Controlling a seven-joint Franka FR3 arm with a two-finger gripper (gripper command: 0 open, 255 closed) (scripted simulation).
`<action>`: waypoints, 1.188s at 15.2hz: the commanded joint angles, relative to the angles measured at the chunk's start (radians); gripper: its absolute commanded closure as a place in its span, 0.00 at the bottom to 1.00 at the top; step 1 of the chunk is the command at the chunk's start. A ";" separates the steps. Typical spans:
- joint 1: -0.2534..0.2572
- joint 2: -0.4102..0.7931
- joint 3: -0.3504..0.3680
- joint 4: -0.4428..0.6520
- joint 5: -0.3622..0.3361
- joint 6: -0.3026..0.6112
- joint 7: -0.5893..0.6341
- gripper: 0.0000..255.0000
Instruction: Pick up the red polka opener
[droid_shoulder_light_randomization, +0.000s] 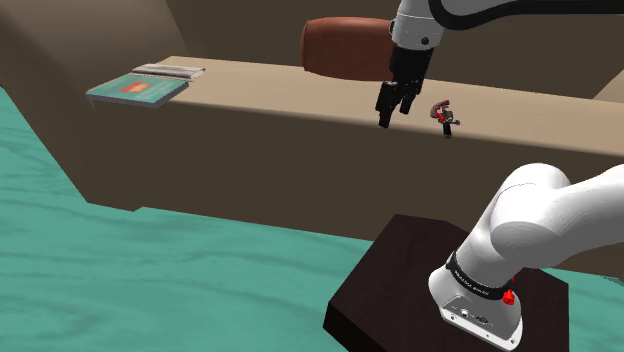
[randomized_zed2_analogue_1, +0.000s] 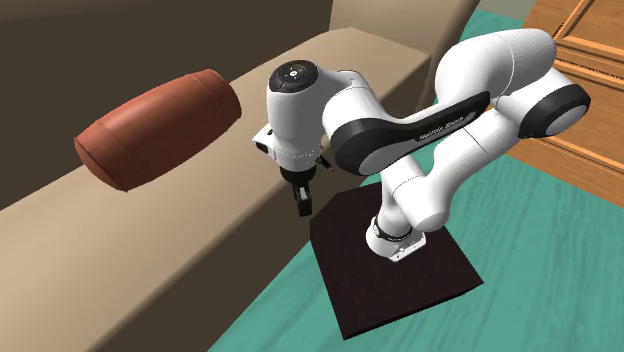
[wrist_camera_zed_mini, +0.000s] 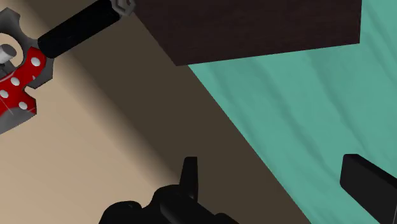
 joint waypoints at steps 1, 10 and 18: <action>0.000 0.000 0.000 0.000 0.000 0.000 0.000 0.00; -0.187 -0.044 -0.144 0.000 -0.083 -0.026 0.074 0.00; -0.317 -0.079 -0.241 -0.011 -0.142 -0.035 0.125 0.00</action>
